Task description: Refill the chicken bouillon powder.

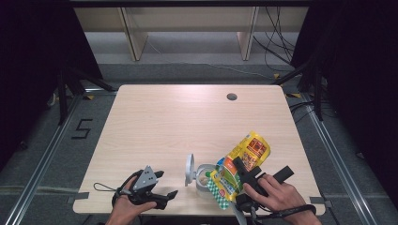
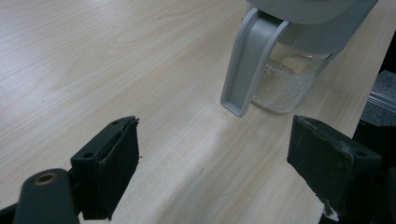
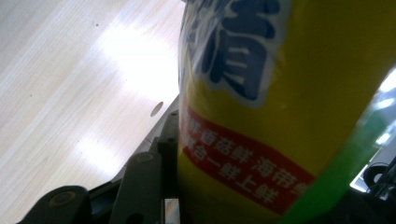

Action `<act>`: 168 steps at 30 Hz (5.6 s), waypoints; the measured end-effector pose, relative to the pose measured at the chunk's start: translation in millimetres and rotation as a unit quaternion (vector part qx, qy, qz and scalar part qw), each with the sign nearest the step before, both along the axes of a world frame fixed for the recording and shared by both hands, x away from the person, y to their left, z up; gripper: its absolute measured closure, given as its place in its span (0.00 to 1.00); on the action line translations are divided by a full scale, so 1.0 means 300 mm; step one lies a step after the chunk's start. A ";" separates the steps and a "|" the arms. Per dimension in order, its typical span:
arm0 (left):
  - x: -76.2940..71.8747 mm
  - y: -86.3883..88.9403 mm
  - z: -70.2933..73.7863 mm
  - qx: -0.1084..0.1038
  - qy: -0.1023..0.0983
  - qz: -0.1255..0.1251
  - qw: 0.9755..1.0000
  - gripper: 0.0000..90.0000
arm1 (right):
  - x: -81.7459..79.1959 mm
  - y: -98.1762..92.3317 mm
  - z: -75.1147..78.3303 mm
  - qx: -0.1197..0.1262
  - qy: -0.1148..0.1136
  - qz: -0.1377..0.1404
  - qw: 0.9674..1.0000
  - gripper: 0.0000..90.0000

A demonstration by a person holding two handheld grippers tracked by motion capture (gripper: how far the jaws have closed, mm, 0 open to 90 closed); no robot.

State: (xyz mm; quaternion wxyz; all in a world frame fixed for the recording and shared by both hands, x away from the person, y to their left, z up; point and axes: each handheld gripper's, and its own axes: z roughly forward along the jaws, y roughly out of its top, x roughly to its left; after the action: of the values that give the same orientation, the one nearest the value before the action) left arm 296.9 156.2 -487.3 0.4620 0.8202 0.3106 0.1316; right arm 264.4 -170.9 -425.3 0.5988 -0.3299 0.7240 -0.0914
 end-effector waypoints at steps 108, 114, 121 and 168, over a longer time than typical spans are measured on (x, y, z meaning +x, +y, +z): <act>0.002 0.008 0.008 0.009 -0.008 -0.005 1.000 0.18 | -0.012 -0.027 0.037 -0.024 -0.007 -0.008 1.000 0.68; 0.002 0.009 0.008 0.010 -0.009 -0.004 1.000 0.18 | -0.013 -0.027 0.039 -0.025 -0.008 -0.010 1.000 0.68; 0.001 0.008 0.008 0.008 -0.008 -0.004 1.000 0.18 | -0.016 -0.023 0.044 -0.029 0.000 -0.013 0.999 0.68; 0.004 0.010 0.011 0.011 -0.012 -0.011 1.000 0.18 | -0.020 -0.027 0.043 -0.030 -0.008 -0.009 0.999 0.69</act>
State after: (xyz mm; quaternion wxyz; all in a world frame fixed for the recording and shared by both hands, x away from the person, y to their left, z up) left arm 298.2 159.3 -484.1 0.4578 0.8271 0.2947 0.1398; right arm 258.5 -178.9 -412.4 0.5935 -0.3403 0.7193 -0.1205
